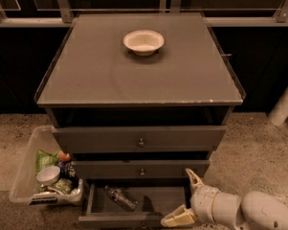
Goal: Pick water bottle from bottom drawer and place on counter
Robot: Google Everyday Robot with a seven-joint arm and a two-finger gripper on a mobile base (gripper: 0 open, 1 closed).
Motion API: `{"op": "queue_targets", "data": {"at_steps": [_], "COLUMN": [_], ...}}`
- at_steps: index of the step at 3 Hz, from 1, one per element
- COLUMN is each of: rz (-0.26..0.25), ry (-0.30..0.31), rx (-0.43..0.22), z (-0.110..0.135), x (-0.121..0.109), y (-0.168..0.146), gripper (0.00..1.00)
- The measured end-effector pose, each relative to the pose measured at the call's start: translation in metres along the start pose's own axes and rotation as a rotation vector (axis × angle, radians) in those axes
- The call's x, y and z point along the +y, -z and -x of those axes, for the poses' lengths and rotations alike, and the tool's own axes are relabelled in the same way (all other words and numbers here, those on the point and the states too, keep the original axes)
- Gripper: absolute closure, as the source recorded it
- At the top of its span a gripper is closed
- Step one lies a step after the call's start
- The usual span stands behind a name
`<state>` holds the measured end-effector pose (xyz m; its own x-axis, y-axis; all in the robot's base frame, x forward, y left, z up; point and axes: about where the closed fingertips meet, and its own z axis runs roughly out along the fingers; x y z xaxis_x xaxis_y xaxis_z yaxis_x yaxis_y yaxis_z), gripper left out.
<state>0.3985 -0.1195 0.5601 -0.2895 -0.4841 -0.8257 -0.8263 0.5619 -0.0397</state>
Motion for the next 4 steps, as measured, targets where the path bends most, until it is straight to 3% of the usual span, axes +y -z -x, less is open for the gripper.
{"op": "queue_targets", "data": {"at_steps": [2,4], "rz": [-0.008,-0.008], "ry": [-0.032,-0.048], "rx": [-0.023,-0.093], "z": [-0.010,-0.036], "x": [0.004,0.013], "y": [-0.013,-0.094], "gripper": [0.00,0.00]}}
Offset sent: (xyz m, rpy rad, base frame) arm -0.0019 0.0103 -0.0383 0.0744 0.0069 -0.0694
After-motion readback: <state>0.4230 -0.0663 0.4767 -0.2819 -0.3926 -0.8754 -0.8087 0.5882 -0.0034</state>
